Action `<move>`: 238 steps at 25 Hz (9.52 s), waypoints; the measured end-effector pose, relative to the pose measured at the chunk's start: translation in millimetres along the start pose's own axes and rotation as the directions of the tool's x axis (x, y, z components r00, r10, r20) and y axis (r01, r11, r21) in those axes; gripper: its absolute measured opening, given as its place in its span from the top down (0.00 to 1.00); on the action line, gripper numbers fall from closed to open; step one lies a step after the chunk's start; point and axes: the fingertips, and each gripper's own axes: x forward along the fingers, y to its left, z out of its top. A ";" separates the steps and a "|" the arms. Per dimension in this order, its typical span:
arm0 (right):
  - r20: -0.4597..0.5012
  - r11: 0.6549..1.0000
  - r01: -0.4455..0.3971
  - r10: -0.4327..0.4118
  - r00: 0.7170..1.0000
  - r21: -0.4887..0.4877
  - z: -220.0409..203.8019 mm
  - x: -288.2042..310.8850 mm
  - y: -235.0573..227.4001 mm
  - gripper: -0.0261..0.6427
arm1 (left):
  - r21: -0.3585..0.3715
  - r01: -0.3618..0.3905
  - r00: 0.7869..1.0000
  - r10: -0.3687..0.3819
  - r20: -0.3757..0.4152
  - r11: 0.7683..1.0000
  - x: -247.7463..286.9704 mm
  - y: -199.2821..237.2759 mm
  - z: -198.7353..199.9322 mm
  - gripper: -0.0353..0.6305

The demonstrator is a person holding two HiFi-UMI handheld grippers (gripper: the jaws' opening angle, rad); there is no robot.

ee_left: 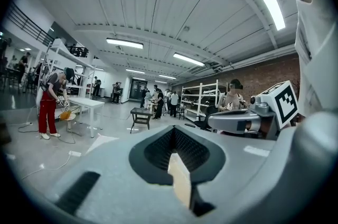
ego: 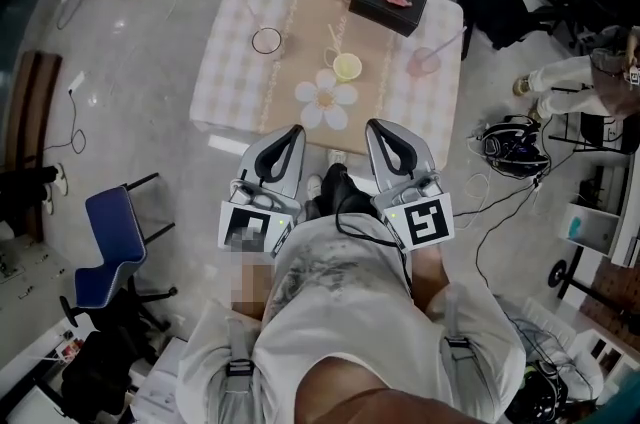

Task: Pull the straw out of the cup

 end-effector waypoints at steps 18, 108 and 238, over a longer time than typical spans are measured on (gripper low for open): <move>-0.034 0.997 -0.063 0.065 0.997 0.047 -22.7 73.4 -72.7 0.95 | -0.033 -0.052 0.996 0.049 -0.074 0.998 88.9 36.2 -12.5 0.94; -0.309 0.988 -0.052 0.094 0.946 0.143 -185.2 221.8 -122.9 0.85 | -0.168 0.008 0.965 -0.051 -0.256 0.986 230.1 111.6 -148.1 0.94; -0.202 0.991 0.135 -0.135 0.970 -0.014 -103.2 146.6 -126.4 0.92 | -0.089 0.157 0.969 -0.171 -0.177 0.984 190.2 78.6 -78.7 0.94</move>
